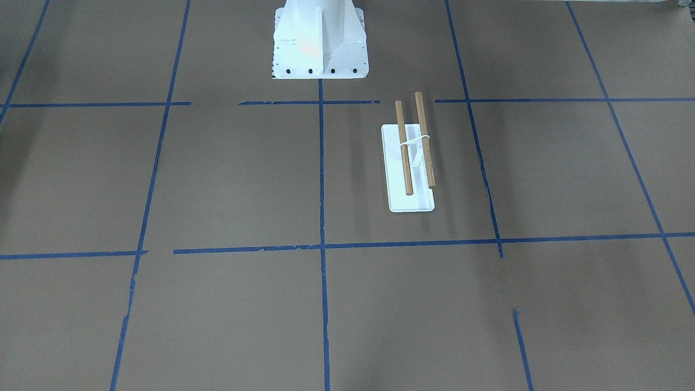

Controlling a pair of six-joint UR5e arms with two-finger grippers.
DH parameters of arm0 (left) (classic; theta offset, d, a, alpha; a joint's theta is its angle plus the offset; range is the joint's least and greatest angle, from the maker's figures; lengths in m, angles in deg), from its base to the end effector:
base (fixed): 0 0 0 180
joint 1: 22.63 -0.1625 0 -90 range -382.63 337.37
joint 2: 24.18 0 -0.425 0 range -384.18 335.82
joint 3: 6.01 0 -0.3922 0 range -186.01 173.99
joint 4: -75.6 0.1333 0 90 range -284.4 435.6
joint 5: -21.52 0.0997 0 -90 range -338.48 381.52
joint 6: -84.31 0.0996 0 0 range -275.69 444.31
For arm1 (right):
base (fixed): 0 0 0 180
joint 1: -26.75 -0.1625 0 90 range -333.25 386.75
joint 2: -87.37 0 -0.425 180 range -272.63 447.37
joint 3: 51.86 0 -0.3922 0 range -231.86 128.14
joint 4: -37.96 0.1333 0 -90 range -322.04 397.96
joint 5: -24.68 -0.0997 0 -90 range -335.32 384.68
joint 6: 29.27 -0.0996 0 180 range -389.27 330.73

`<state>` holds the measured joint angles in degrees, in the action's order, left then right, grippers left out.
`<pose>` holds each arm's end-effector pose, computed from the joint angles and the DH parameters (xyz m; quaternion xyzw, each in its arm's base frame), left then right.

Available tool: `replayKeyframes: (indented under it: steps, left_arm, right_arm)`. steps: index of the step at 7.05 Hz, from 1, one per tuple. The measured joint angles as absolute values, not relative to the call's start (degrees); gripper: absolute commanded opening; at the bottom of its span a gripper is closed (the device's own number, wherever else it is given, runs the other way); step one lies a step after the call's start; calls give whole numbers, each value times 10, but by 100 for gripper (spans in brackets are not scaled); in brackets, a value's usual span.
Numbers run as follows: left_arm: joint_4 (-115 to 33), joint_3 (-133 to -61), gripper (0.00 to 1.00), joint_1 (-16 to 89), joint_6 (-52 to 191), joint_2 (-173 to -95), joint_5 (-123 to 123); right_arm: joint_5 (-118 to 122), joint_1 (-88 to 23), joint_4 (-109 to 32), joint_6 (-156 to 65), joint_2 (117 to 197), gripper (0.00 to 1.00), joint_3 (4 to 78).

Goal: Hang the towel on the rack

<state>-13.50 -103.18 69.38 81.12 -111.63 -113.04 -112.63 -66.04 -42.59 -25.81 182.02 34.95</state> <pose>-0.0801 -0.4736 0.6198 0.0261 0.3792 -0.0297 0.9245 0.0822 -0.4522 0.7043 0.0347 -0.3999 -0.0110 0.9158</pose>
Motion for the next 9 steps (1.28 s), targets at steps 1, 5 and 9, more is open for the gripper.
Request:
replayKeyframes:
  steps: [1,5,9]
  left_arm:
    - [-135,-1035,100,694,811,-1117,-1130]
    - [-135,-1043,100,694,811,-1116,-1130]
    - [-140,-1043,100,694,811,-1118,-1130]
  right_arm:
    - [-1124,-655,-327,-261,1819,100,274]
    - [-1125,-592,-222,-287,1821,100,198]
    - [-1116,-555,-219,-285,1841,100,199]
